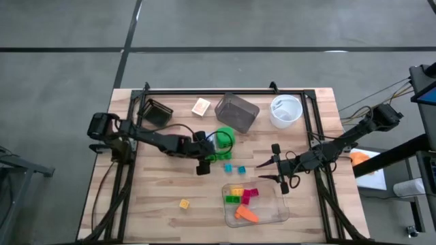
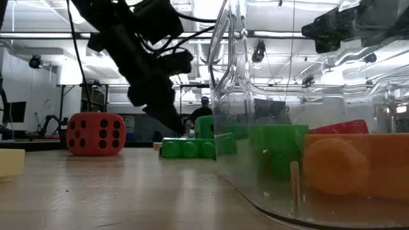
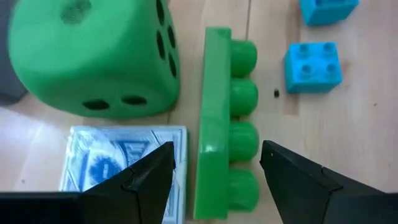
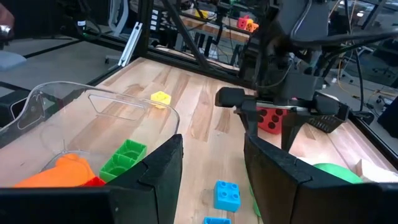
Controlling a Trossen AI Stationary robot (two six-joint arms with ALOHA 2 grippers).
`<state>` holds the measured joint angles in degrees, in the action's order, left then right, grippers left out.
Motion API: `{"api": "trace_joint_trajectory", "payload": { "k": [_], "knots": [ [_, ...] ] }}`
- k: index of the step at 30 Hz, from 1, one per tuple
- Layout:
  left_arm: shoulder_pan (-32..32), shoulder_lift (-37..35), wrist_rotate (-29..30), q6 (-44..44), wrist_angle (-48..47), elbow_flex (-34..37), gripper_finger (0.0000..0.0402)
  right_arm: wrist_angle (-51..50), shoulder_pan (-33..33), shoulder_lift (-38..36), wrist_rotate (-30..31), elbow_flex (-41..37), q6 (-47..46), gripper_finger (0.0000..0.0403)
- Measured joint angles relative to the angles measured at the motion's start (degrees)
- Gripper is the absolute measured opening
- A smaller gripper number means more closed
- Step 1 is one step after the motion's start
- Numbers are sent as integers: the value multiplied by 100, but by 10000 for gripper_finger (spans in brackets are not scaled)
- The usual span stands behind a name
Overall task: Pick & Place Toys
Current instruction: Put the green game piece into the bottom transparent bin
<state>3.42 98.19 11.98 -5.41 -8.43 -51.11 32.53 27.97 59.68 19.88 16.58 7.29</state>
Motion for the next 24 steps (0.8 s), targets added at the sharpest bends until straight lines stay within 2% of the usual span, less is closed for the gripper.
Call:
{"api": "trace_joint_trajectory", "payload": {
  "k": [15, 18, 24],
  "knots": [
    [-9, 420, 86, -232, 29, 104, 239, -15, 2, -2, 0, 0, 0, 167],
    [49, 399, 111, -250, 6, 109, 214, -22, 0, -2, 0, -1, 0, 167],
    [138, 294, 66, -438, -82, 93, 128, -22, 0, -1, 0, 0, 0, 167]
  ]
}}
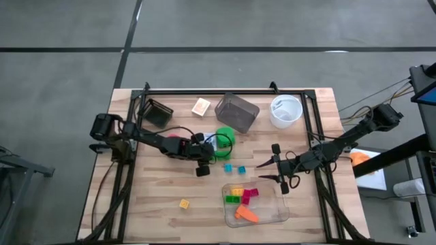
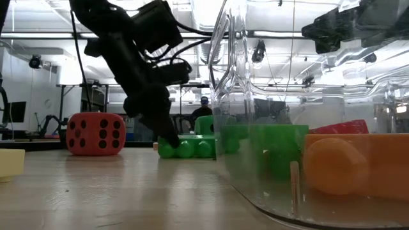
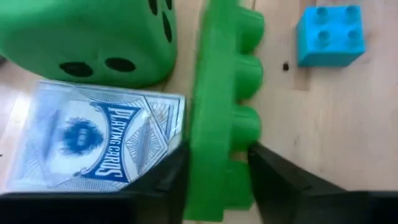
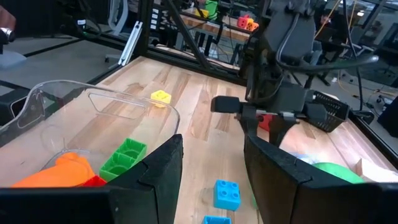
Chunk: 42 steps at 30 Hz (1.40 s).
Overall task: Pick & Place Toys
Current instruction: Put the green game piece into the bottom transparent bin
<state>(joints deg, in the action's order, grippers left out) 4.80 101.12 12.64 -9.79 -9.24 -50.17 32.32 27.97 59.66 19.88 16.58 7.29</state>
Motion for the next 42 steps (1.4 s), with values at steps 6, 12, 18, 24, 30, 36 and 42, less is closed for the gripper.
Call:
{"api": "trace_joint_trajectory", "payload": {
  "k": [6, 12, 18, 24, 30, 36, 42],
  "knots": [
    [22, -215, -108, -100, -150, 30, 63, -19, 1, 0, 0, -1, 0, 167],
    [37, -543, -350, -74, -198, 48, 63, -24, 2, 1, 0, -1, 0, 167],
    [52, -807, -489, -55, -117, 48, 63, -28, 2, 0, 0, 0, 0, 167],
    [81, -986, -725, 43, 448, 48, 63, -28, 1, 0, 0, -2, 0, 167],
    [234, -1001, -1106, 310, 1498, 48, 78, -14, 0, 2, 0, -34, -38, 167],
    [472, -1001, -1568, 401, 2485, 46, 62, 37, 0, 2, 0, -101, -66, 167],
    [816, -991, -1677, 347, 2965, 14, 69, 240, 0, 2, 94, -101, 74, 167]
  ]
}}
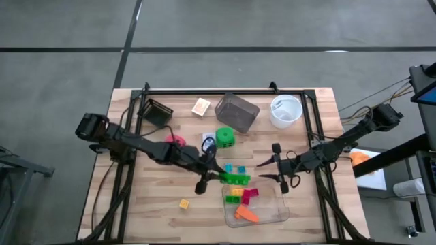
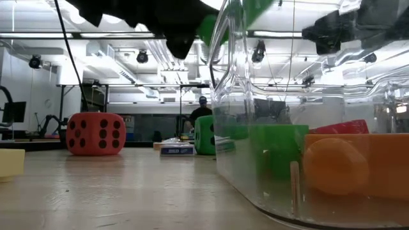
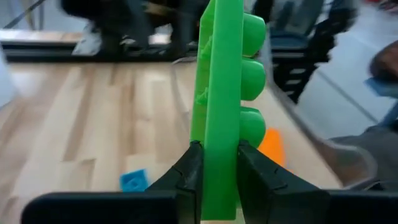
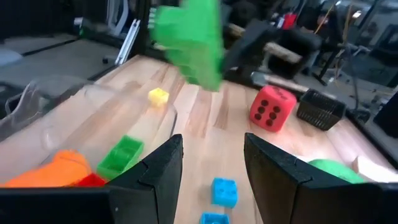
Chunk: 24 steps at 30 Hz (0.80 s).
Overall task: Pick & Place Toys
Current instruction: Put the green game piece into the bottom transparent bin
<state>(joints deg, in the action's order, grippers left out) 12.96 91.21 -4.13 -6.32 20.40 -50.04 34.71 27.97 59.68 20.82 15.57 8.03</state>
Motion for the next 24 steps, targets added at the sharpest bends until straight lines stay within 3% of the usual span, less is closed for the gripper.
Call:
{"api": "trace_joint_trajectory", "payload": {
  "k": [5, 11, 18, 24],
  "knots": [
    [276, 259, 29, -103, 65, -280, 81, 807, 1, -32, 16, -9, 493, 167],
    [417, 848, -3, -102, 20, -743, 66, 1536, 2, -353, -170, -326, 829, 167],
    [394, 1242, -49, -115, -157, -1085, 86, 1725, 0, -1226, -173, -983, 639, 167],
    [382, 1417, -362, -100, -243, -1285, 77, 1704, 0, -1788, -125, -1346, 465, 167]
  ]
}}
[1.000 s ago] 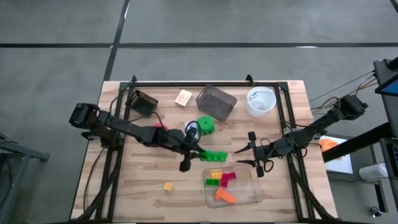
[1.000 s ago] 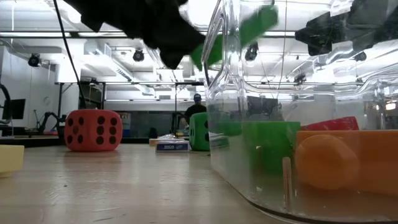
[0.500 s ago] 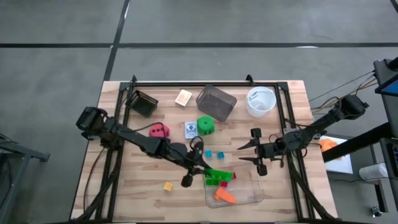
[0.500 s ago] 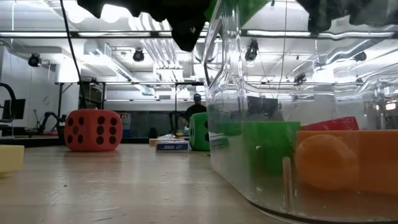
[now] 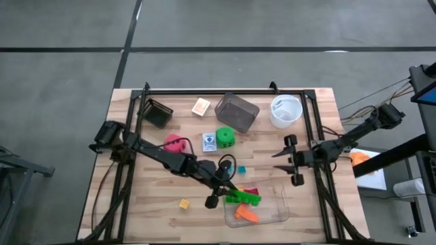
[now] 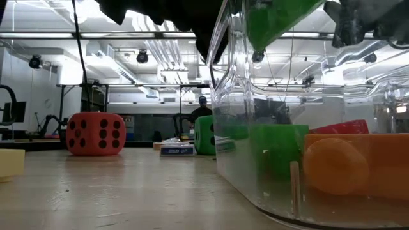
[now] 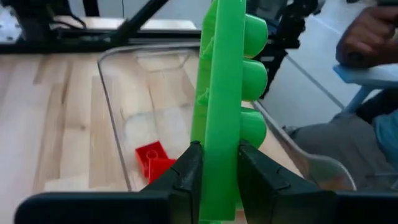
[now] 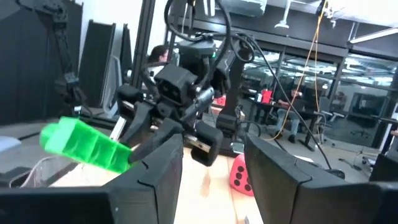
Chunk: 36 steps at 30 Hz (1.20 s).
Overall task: Pick & Place Toys
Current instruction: Put the green game piece into the bottom transparent bin, then put the yellow game piece into the bottom transparent bin
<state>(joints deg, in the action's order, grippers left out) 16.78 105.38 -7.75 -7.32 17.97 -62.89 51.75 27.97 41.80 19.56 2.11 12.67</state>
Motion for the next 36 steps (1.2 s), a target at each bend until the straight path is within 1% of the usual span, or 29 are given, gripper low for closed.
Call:
{"api": "trace_joint_trajectory", "payload": {
  "k": [2, 4, 14, 18, 20, 22, 24, 27, 30, 32, 36],
  "knots": [
    [-2, 25, -16, 1, -105, -41, 78, -50, 1, -96, 14, -61, -40, 167],
    [-2, 27, -22, -2, -215, -42, 90, -134, 0, -122, 21, -64, -71, 167],
    [-4, 28, -111, 126, -244, -41, 213, -171, 2, 123, 37, -62, -135, 167],
    [-2, -87, -129, 232, -334, -35, 244, -155, 2, 145, 75, -59, -156, 167],
    [29, -235, -130, 247, -584, -35, 249, -147, 1, 145, 80, -59, -157, 167],
    [82, -417, -128, 242, -1073, -35, 251, -147, 2, 145, 80, -57, -158, 167],
    [154, -599, -118, 157, -1741, -35, 251, -145, 2, 153, 80, -53, -170, 167],
    [301, -816, -98, -52, -2993, -35, 251, -148, 2, 156, 80, -53, -192, 167],
    [537, -861, -86, -294, -4023, 13, 251, -161, 2, 171, 80, -53, -195, 167],
    [736, -861, -85, -511, -4265, 138, 251, -156, 1, 171, 87, -53, -195, 167],
    [1110, -858, -77, -906, -4178, 385, 252, -158, 2, 171, 139, -53, -195, 167]
  ]
}}
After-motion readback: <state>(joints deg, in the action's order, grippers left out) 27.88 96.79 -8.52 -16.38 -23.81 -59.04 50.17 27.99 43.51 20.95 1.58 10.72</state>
